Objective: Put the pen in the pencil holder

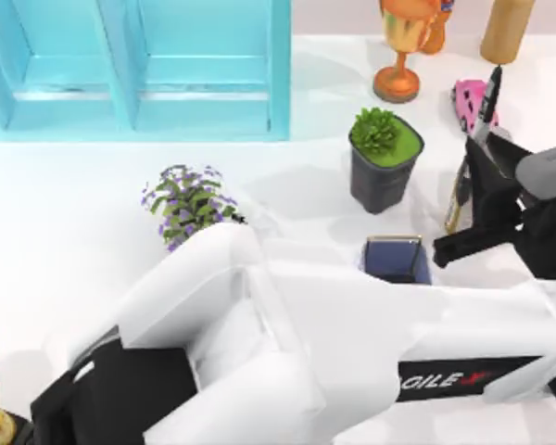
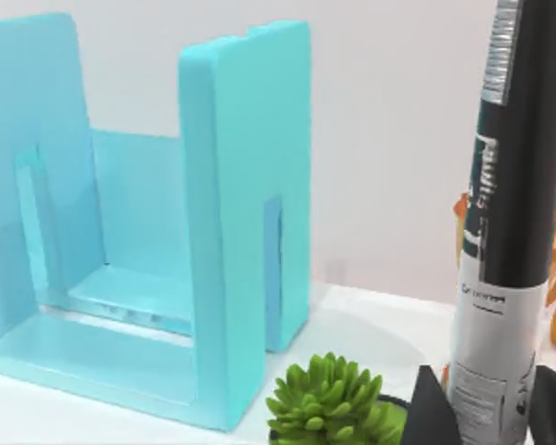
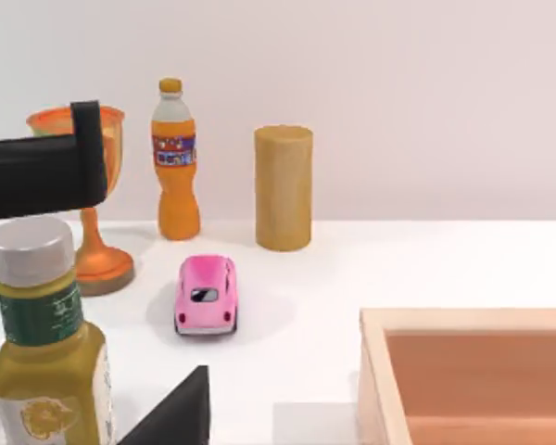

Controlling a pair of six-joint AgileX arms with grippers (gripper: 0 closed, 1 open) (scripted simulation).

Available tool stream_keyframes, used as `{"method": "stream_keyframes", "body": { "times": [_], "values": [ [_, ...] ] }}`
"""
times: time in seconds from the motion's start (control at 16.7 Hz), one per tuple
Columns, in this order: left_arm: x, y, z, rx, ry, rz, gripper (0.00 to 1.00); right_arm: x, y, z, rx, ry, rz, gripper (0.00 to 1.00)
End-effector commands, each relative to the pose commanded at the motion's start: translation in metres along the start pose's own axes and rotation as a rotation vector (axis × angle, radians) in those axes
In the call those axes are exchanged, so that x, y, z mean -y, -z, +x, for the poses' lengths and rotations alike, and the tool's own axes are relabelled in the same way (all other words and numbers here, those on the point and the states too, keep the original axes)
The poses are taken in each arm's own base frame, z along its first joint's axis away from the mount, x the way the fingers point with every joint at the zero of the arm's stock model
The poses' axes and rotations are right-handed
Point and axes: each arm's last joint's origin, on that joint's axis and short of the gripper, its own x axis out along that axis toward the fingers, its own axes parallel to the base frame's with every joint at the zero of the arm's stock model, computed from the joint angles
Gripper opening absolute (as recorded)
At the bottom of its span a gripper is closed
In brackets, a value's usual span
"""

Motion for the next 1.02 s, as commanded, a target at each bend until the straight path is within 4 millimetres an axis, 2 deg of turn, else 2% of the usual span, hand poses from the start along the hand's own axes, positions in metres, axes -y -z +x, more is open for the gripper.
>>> {"method": "stream_keyframes", "body": {
  "times": [0.36,1.02],
  "values": [
    [-0.0041,-0.0006,-0.0002,0.011,-0.022,0.009,0.0,0.0,0.0,0.0,0.0,0.0,0.0,1.0],
    [-0.0041,-0.0006,-0.0002,0.011,-0.022,0.009,0.83,0.0,0.0,0.0,0.0,0.0,0.0,1.0]
  ]
}}
